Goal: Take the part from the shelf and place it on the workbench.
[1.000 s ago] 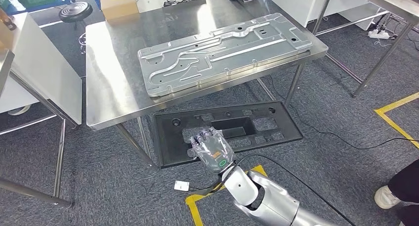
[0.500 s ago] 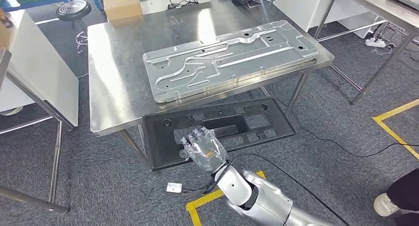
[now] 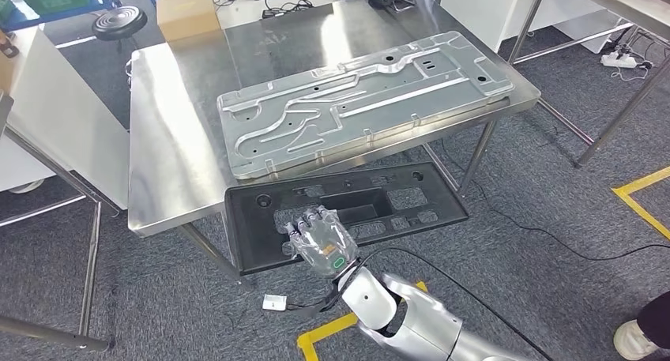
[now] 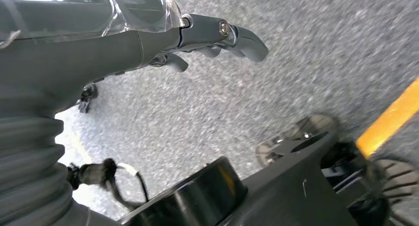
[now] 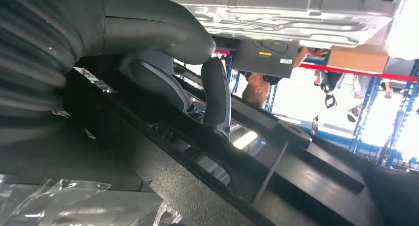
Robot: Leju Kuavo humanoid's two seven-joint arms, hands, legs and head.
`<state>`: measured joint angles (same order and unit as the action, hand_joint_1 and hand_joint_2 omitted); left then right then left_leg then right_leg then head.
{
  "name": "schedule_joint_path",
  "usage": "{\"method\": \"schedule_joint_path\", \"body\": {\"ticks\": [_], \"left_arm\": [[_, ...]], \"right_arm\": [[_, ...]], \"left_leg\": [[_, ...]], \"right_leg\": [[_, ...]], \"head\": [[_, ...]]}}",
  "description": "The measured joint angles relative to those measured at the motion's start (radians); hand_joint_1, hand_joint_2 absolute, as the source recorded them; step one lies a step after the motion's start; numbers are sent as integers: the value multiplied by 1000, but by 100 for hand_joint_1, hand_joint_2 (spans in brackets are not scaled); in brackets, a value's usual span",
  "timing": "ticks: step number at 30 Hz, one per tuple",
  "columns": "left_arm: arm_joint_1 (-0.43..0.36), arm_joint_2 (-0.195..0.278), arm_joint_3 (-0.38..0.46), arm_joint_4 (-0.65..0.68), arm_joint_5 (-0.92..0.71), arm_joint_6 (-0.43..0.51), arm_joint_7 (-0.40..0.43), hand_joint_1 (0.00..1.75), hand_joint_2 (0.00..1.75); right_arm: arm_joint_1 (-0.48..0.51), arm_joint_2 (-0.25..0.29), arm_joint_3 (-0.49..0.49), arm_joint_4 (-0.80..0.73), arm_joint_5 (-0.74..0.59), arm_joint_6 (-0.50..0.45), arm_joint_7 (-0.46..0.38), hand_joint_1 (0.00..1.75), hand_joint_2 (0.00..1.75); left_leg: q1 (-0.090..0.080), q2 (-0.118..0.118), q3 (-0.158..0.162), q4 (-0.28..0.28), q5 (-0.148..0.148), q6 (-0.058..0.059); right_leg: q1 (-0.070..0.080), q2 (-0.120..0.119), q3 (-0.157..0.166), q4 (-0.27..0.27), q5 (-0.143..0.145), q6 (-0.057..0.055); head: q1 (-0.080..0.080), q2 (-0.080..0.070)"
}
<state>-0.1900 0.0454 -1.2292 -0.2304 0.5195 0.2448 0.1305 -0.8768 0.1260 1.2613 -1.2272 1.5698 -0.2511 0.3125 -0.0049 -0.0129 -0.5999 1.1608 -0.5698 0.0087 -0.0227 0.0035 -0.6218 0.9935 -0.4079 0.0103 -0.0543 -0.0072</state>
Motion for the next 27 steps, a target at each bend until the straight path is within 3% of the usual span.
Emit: {"method": "schedule_joint_path", "body": {"ticks": [1,2,3,4,6,8,11,13,14,16,17,18,19,21,22,24,27], "left_arm": [[-5,0,1,0,-1,0,1,0,175],[-9,0,3,0,-2,0,2,0,175],[-11,0,4,0,-3,-1,4,0,175],[-12,0,5,0,-5,-1,7,0,175],[-8,0,5,0,-9,-1,13,0,175],[-3,0,5,0,-10,0,18,0,175],[-1,-2,6,0,-11,1,21,0,175],[2,-2,6,0,-11,1,23,0,175],[4,-3,6,0,-11,1,23,0,175],[5,-5,5,0,-12,0,23,0,175],[6,-6,5,0,-13,0,23,0,175],[7,-6,5,0,-13,0,23,0,175],[9,-6,5,0,-13,0,22,0,175],[11,-6,5,0,-14,0,21,0,175],[11,-5,5,0,-15,0,20,0,175],[10,-4,5,1,-16,0,18,0,175],[9,-2,5,1,-16,0,17,0,175]], "right_arm": [[0,-2,0,0,0,3,0,175,175],[1,-4,0,0,0,6,-1,175,175],[2,-6,0,0,0,10,-1,175,175],[3,-8,0,0,0,13,-2,175,175],[3,-11,-1,-1,0,18,-3,175,175],[1,-15,-2,-3,0,22,-3,175,175],[1,-21,-3,-5,0,35,-4,175,175],[-3,-23,-3,-10,0,52,-4,175,175],[-7,-26,-3,-12,0,65,-4,175,175],[-16,-34,0,-17,0,91,-4,175,175],[-20,-39,2,-20,0,105,-4,175,175],[-23,-45,5,-24,0,119,-3,175,175],[-28,-51,8,-30,0,133,-3,175,175],[-44,-62,16,-42,0,159,-7,175,175],[-53,-67,19,-49,0,172,-11,175,175],[-70,-77,27,-62,1,194,-19,175,175],[-86,-87,36,-79,1,208,-25,175,175]], "left_leg": [[1,1,-42,66,-15,-2],[1,1,-71,103,-11,-3],[1,2,-81,99,14,-1],[1,2,-72,54,56,3],[-3,3,-24,-90,150,18],[-11,6,12,-185,184,29],[-14,7,26,-210,173,35],[-7,8,45,-222,168,43],[-4,9,55,-226,164,48],[-4,9,68,-227,153,55],[-3,8,74,-227,147,55],[-1,7,82,-226,140,54],[1,5,92,-226,132,51],[4,2,110,-219,110,39],[3,1,114,-214,97,33],[-2,0,114,-207,78,26],[2,0,113,-193,62,22]], "right_leg": [[1,0,6,0,-6,-1],[1,0,14,0,-12,-1],[2,0,24,0,-19,-1],[2,2,35,0,-26,0],[4,5,55,-3,-39,2],[5,10,62,-6,-46,9],[3,11,64,-9,-53,25],[6,9,49,38,-78,33],[7,7,21,96,-100,35],[8,6,-64,241,-146,38],[8,6,-100,289,-151,40],[7,6,-118,299,-136,42],[6,5,-114,266,-101,44],[-1,2,-63,125,-12,54],[-4,2,-39,64,14,54],[-7,4,-18,14,19,44],[-5,7,-15,12,5,23]], "head": [[0,0],[0,0],[0,0],[0,0],[0,0],[0,0],[0,0],[0,0],[1,0],[1,0],[1,0],[1,0],[1,0],[1,0],[1,0],[2,0],[2,0]]}}
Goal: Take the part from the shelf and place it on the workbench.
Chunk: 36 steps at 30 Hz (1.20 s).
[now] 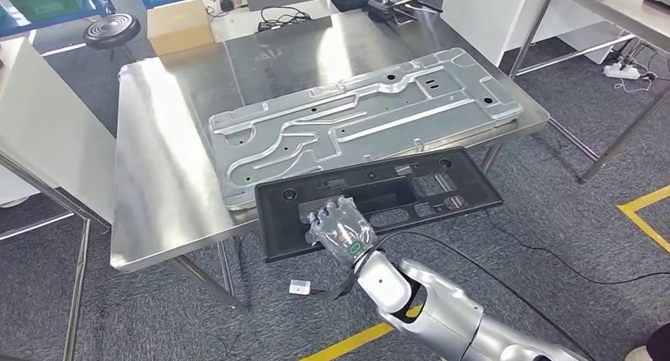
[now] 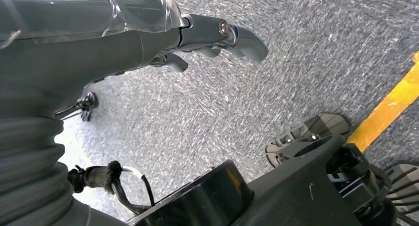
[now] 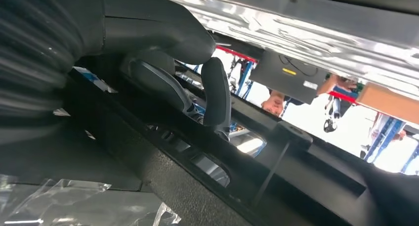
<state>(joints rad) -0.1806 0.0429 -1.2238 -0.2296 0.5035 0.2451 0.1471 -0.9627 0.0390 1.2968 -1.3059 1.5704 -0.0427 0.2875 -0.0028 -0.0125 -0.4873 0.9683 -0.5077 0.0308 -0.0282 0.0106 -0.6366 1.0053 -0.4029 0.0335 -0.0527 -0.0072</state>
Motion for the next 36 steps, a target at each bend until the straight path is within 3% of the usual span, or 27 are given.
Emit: {"method": "schedule_joint_path", "body": {"ticks": [2,4,5,6,7,9,10,12,15,17,19,20,21,22,23,24,26,27,31,32,34,36], "left_arm": [[-3,1,0,0,0,0,-1,0,175],[-9,1,1,0,2,1,-3,0,175],[-13,2,2,0,2,1,-5,0,175],[-16,2,2,0,2,2,-6,0,175],[-19,2,3,0,2,2,-6,0,175],[-15,2,3,0,2,2,-6,0,175],[-12,2,3,0,2,2,-6,0,175],[-8,2,2,0,3,2,-6,0,175],[-7,0,3,0,6,0,-6,0,175],[-6,-2,2,0,6,0,-5,0,175],[-3,-4,2,0,9,0,-5,0,175],[-1,-5,2,0,10,0,-5,0,175],[0,-5,2,0,11,0,-4,0,175],[2,-5,2,0,11,0,-3,0,175],[2,-6,2,0,11,0,-2,0,175],[3,-6,2,0,11,0,0,0,175],[1,-5,2,1,12,0,3,0,175],[0,-4,2,1,12,0,4,0,175],[0,-3,2,1,17,3,5,0,175],[-1,-3,3,1,19,5,4,0,175],[-5,-4,4,1,23,8,2,0,175],[-10,-4,8,1,26,10,1,0,175]], "right_arm": [[-9,-4,4,-10,0,1,-1,175,175],[-14,-9,9,-15,0,3,-1,175,175],[-15,-11,12,-17,0,5,-2,175,175],[-15,-14,15,-18,0,8,-3,175,175],[-15,-16,19,-20,0,12,-5,175,175],[-19,-18,25,-29,0,19,-7,175,175],[-23,-21,26,-34,0,22,-8,175,175],[-29,-27,29,-42,0,27,-11,175,175],[-29,-34,33,-53,0,30,-16,175,175],[-29,-37,35,-60,0,31,-21,175,175],[-28,-40,39,-64,0,34,-34,175,175],[-25,-41,42,-65,0,35,-41,175,175],[-21,-43,46,-64,0,36,-46,175,175],[-16,-43,49,-64,-1,36,-49,175,175],[-12,-43,53,-65,-2,35,-52,175,175],[-9,-42,56,-65,-5,35,-55,175,175],[-8,-39,61,-65,-11,34,-60,175,175],[-8,-37,62,-65,-14,35,-62,175,175],[-8,-30,68,-65,-13,39,-68,175,175],[-8,-28,69,-65,-10,39,-67,175,175],[-7,-24,70,-64,-5,40,-67,175,175],[-3,-23,74,-64,-2,39,-67,175,175]], "left_leg": [[3,3,-47,91,-37,-9],[3,4,-137,241,-81,-13],[2,4,-176,296,-87,-13],[1,4,-199,315,-71,-9],[-1,4,-203,292,-34,-3],[-9,4,-169,158,72,19],[-14,5,-147,93,110,29],[-22,6,-120,20,128,36],[-24,6,-100,-10,117,32],[-17,7,-77,-24,112,37],[-13,8,-61,-28,101,43],[-12,8,-55,-27,95,44],[-10,6,-48,-27,88,42],[-7,4,-39,-27,81,39],[-2,1,-30,-25,72,33],[1,-1,-21,-20,60,25],[1,-4,-15,-7,33,9],[-1,-6,-15,-3,23,5],[2,-3,-22,23,0,-2],[4,-1,-43,65,-17,-7],[3,3,-122,203,-64,-13],[-2,3,-195,308,-78,-7]], "right_leg": [[-1,1,8,-1,-9,-10],[0,-1,20,-1,-20,-14],[1,-1,28,-1,-28,-15],[3,-1,39,-1,-36,-15],[6,-1,52,-1,-44,-16],[10,2,78,-3,-61,-16],[12,5,87,-5,-68,-15],[11,9,91,-9,-75,-12],[10,8,94,-10,-85,1],[13,4,70,51,-111,9],[13,1,-10,190,-154,12],[12,1,-56,254,-166,14],[11,0,-87,286,-160,17],[9,-1,-99,277,-134,19],[6,-2,-87,225,-90,24],[1,-5,-62,149,-43,31],[-7,-3,-14,33,5,36],[-8,0,-4,11,5,31],[-6,3,3,13,-16,2],[-5,3,8,12,-21,-2],[0,0,20,11,-31,-6],[6,-2,34,11,-45,-8]], "head": [[0,0],[0,0],[0,0],[0,0],[0,0],[0,0],[0,0],[0,0],[0,0],[1,0],[1,0],[1,0],[1,0],[1,0],[1,0],[1,0],[1,0],[1,0],[0,0],[0,0],[0,0],[0,0]]}}
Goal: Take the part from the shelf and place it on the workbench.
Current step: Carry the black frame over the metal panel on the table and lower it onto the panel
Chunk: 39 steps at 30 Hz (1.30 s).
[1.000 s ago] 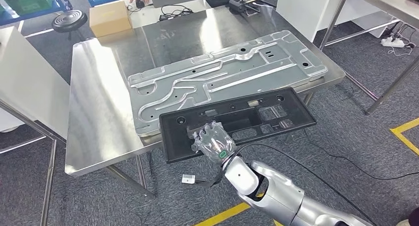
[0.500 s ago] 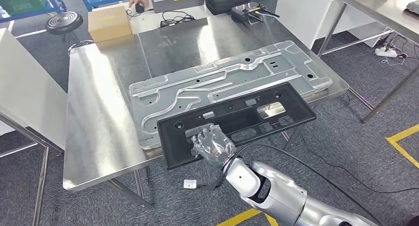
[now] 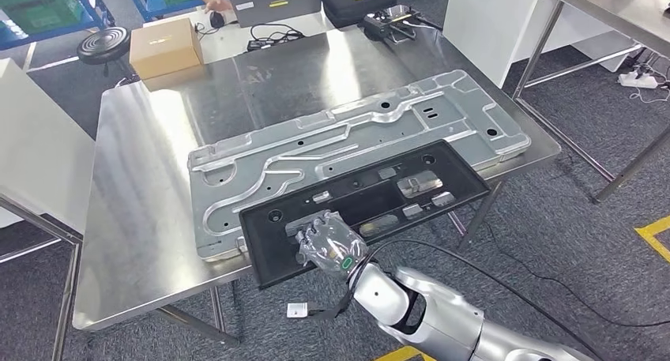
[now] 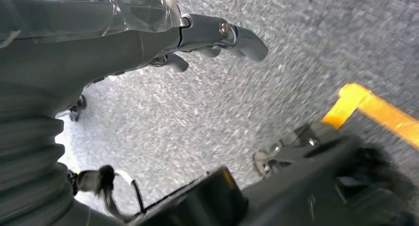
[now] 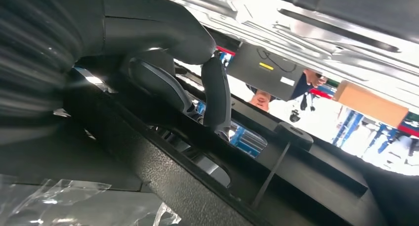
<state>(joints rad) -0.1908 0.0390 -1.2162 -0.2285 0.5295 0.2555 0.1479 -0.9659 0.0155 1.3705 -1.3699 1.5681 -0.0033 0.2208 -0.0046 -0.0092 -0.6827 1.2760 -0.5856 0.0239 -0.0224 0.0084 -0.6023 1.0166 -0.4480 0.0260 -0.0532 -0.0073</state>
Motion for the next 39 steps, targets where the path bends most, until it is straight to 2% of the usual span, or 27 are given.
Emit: {"method": "schedule_joint_path", "body": {"ticks": [1,2,3,5,6,8,9,11,12,14,15,16,17,19,20,21,24,26,27,29,30,31,32,34,35,37,39], "left_arm": [[0,-1,2,0,1,1,0,0,175],[0,-1,3,0,1,1,0,0,175],[3,-2,4,0,1,1,1,0,175],[11,-1,5,0,0,3,3,0,175],[13,-1,5,0,0,4,3,0,175],[16,-2,6,0,-1,5,3,0,175],[18,-3,6,0,-2,5,3,0,175],[20,-6,6,-1,-3,5,3,0,175],[22,-8,7,-1,-3,5,3,0,175],[24,-10,7,-1,-3,5,3,0,175],[26,-12,7,-1,-3,5,2,0,175],[28,-12,7,-1,-3,5,2,0,175],[30,-13,7,-1,-3,5,1,0,175],[32,-14,7,-1,-3,5,0,0,175],[31,-14,7,-1,-3,5,0,0,175],[31,-14,7,0,-2,5,0,0,175],[29,-12,7,0,-1,6,0,0,175],[29,-12,7,0,0,7,0,0,175],[27,-11,8,0,0,8,-1,0,175],[20,-10,11,0,2,9,-1,0,175],[16,-10,12,0,3,9,-2,0,175],[13,-9,14,0,3,9,-1,0,175],[11,-9,15,0,4,9,-1,0,175],[15,-9,17,0,3,9,1,0,175],[17,-9,18,0,4,9,2,0,175],[22,-9,18,0,5,8,3,0,175],[22,-9,19,0,6,8,3,0,175]], "right_arm": [[3,0,2,0,1,0,0,175,175],[4,1,4,0,1,0,0,175,175],[5,2,5,0,1,0,-1,175,175],[3,2,7,0,1,0,-2,175,175],[2,0,8,0,1,1,-2,175,175],[2,-1,10,-1,2,1,-3,175,175],[4,-2,11,-1,2,1,-3,175,175],[4,-2,13,-1,2,1,-3,175,175],[4,-2,14,-2,2,2,-3,175,175],[5,-4,18,-2,2,4,-3,175,175],[7,-6,21,-2,2,6,-3,175,175],[10,-8,24,-2,2,8,-3,175,175],[12,-10,27,-2,2,9,-3,175,175],[15,-13,29,-2,2,10,-3,175,175],[14,-14,30,-2,2,11,-2,175,175],[13,-14,31,-2,2,11,-2,175,175],[10,-16,32,-3,2,11,-1,175,175],[9,-16,32,-3,2,11,-1,175,175],[7,-15,32,-3,2,11,-1,175,175],[7,-16,33,-3,2,11,-1,175,175],[9,-17,34,-3,2,11,-1,175,175],[10,-17,35,-3,2,11,-1,175,175],[11,-17,37,-3,2,11,-1,175,175],[9,-16,38,-3,2,11,-1,175,175],[8,-16,38,-3,2,12,-1,175,175],[7,-14,38,-4,2,13,-1,175,175],[9,-12,38,-4,0,14,-2,175,175]], "left_leg": [[-4,0,-13,0,22,8],[-10,0,-6,-41,64,20],[-18,-1,15,-114,117,37],[-32,2,58,-234,183,69],[-39,4,75,-271,194,81],[-47,8,105,-317,191,90],[-45,9,123,-340,192,92],[-38,8,152,-366,191,93],[-35,7,163,-370,187,92],[-34,5,175,-371,174,90],[-34,4,182,-371,167,87],[-33,1,192,-370,158,84],[-32,-1,203,-369,149,81],[-28,-4,225,-365,127,71],[-28,-5,231,-361,115,65],[-29,-5,232,-357,105,61],[-31,-5,231,-346,89,56],[-27,-4,200,-284,83,45],[-24,-3,165,-224,70,38],[-19,-2,77,-82,21,25],[-19,-2,43,-36,1,23],[-19,-2,24,-20,-2,23],[-19,-2,21,-41,19,25],[-18,0,54,-172,119,31],[-21,1,72,-236,156,35],[-28,4,93,-313,183,45],[-31,2,107,-328,178,56]], "right_leg": [[3,0,10,0,-8,-2],[8,0,22,-1,-16,-4],[11,1,34,-3,-23,-6],[11,5,55,-15,-33,-2],[8,7,61,-25,-33,3],[7,7,72,-37,-21,15],[7,4,75,-33,-19,16],[9,-1,62,9,-33,21],[10,-2,35,56,-53,25],[10,-2,-48,177,-95,34],[9,-2,-84,218,-102,37],[8,-2,-104,226,-91,40],[7,-2,-103,193,-59,43],[5,-2,-61,57,33,47],[6,-2,-41,-1,58,43],[6,-2,-30,-36,71,36],[6,-3,-25,-46,64,10],[6,-6,-15,-48,56,5],[5,-7,-9,-48,51,4],[6,-11,4,-48,37,5],[6,-13,12,-48,30,5],[6,-14,23,-48,21,5],[6,-14,35,-49,13,4],[4,-14,60,-50,-3,6],[4,-12,70,-53,-9,8],[4,-10,81,-57,-16,16],[4,-9,86,-51,-16,27]], "head": [[0,0],[0,0],[0,0],[0,0],[0,0],[0,0],[-1,0],[0,0],[0,0],[0,0],[0,0],[0,0],[0,0],[0,0],[0,0],[0,0],[1,0],[0,0],[0,0],[-1,0],[-1,0],[-1,0],[-1,0],[-1,0],[-1,0],[-1,0],[-1,0]]}}
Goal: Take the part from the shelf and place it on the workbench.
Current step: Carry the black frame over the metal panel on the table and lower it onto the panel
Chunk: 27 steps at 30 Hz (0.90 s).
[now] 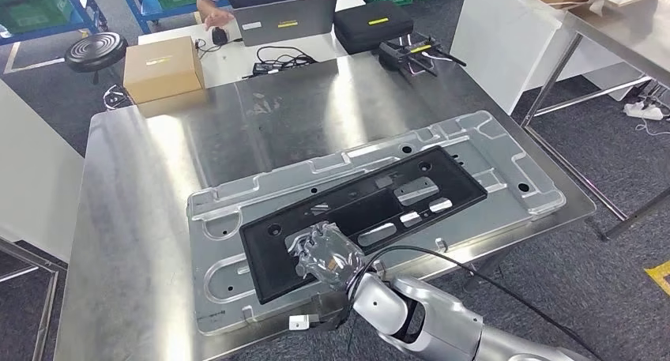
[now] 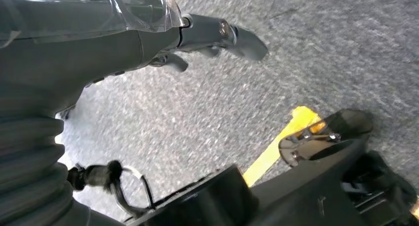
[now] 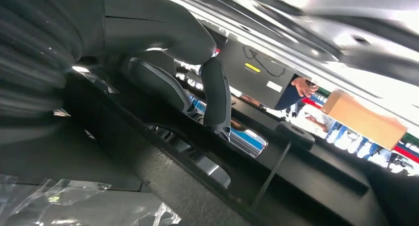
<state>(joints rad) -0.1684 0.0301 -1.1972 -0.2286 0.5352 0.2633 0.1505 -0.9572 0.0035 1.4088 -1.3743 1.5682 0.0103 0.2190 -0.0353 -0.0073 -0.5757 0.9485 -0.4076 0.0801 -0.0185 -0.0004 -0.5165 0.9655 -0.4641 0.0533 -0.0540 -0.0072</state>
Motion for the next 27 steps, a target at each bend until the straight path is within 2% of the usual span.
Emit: {"method": "schedule_joint_path", "body": {"ticks": [2,3,4,6,7,8,9,10,11,12,13,14,17,18,20,21,22,23,24,25,26,27], "left_arm": [[1,0,0,0,0,0,0,0,175],[1,-1,0,0,0,0,0,0,175],[3,-1,0,0,0,0,0,0,175],[5,-1,0,0,0,0,0,0,175],[7,-2,0,0,0,0,0,0,175],[9,-2,0,0,0,0,0,0,175],[10,-2,0,0,0,0,0,0,175],[11,-3,0,0,0,0,0,0,175],[12,-4,0,0,0,0,0,0,175],[13,-6,0,0,0,0,0,0,175],[14,-7,0,0,0,0,0,0,175],[14,-8,0,0,-1,0,1,0,175],[13,-5,0,0,-2,2,2,0,175],[12,-4,1,0,-2,2,3,0,175],[7,-4,2,0,0,4,2,0,175],[2,-3,4,0,2,5,2,0,175],[-1,-2,6,0,3,6,1,0,175],[-4,-1,7,0,4,6,1,0,175],[-4,0,9,0,3,7,1,0,175],[-3,1,9,0,0,7,-2,0,175],[0,1,10,0,-4,8,-7,0,175],[2,0,10,0,-8,10,-13,0,175]], "right_arm": [[1,2,0,-1,-2,0,-1,175,175],[1,3,0,-1,-3,0,-1,175,175],[1,3,0,-2,-3,0,-1,175,175],[3,3,0,-2,-3,0,-1,175,175],[6,3,0,-2,-4,0,-1,175,175],[9,3,0,-2,-4,0,-1,175,175],[11,3,0,-2,-4,0,-1,175,175],[12,3,0,-2,-5,0,-1,175,175],[12,3,0,-2,-5,0,-1,175,175],[11,3,0,-2,-5,0,-2,175,175],[11,4,0,-2,-5,0,-2,175,175],[10,5,0,-1,-6,0,-2,175,175],[10,8,0,-1,-6,-1,-2,175,175],[10,10,0,-1,-6,-1,-2,175,175],[10,12,0,0,-6,-2,-2,175,175],[11,12,0,1,-5,-2,-2,175,175],[13,12,0,2,-5,-2,-2,175,175],[16,11,0,3,-5,-2,-2,175,175],[18,11,0,4,-5,-2,-2,175,175],[19,11,0,4,-5,-2,-2,175,175],[19,11,0,5,-5,-1,-2,131,131],[18,11,0,5,-4,0,-2,87,87]], "left_leg": [[3,-3,22,-6,2,11],[3,-3,32,-8,0,17],[1,-4,38,-9,-4,22],[-3,-4,46,-9,-12,31],[-6,-6,51,-9,-18,34],[-9,-7,58,-9,-24,34],[-12,-8,68,-9,-32,34],[-14,-10,79,-9,-40,33],[-17,-10,89,-9,-48,32],[-20,-10,95,-10,-56,30],[-21,-10,98,-10,-62,27],[-22,-10,99,-6,-64,23],[-25,-10,95,28,-77,7],[-20,-9,77,65,-93,-3],[0,-9,6,188,-143,-27],[12,-9,-33,248,-164,-38],[21,-8,-59,283,-172,-50],[30,-8,-68,283,-160,-60],[38,-8,-57,240,-124,-71],[46,-7,-34,168,-73,-81],[50,-7,-12,103,-35,-89],[50,-5,4,48,-17,-92]], "right_leg": [[0,0,-8,37,-15,8],[1,0,-29,81,-35,10],[1,0,-64,144,-59,11],[4,1,-154,275,-103,12],[6,1,-185,305,-106,10],[9,1,-198,296,-89,7],[12,1,-190,247,-50,2],[16,1,-166,172,4,-5],[21,0,-141,99,45,-12],[24,0,-120,42,67,-19],[27,-1,-109,10,79,-24],[28,-1,-104,-1,74,-29],[14,-2,-85,-11,75,-41],[8,-2,-78,-12,73,-43],[2,-2,-72,-13,65,-41],[-2,-2,-69,-12,60,-37],[-6,-2,-63,-12,55,-32],[-12,-1,-56,-11,49,-27],[-18,0,-46,-11,43,-21],[-23,1,-35,-10,36,-14],[-27,2,-25,-12,31,-8],[-29,3,-20,-14,29,0]], "head": [[1,0],[1,0],[2,0],[2,0],[2,0],[2,0],[2,0],[2,0],[2,0],[2,0],[2,0],[1,0],[1,0],[0,0],[-1,0],[-1,0],[-1,0],[-1,0],[-1,0],[-1,0],[-1,0],[-2,0]]}}
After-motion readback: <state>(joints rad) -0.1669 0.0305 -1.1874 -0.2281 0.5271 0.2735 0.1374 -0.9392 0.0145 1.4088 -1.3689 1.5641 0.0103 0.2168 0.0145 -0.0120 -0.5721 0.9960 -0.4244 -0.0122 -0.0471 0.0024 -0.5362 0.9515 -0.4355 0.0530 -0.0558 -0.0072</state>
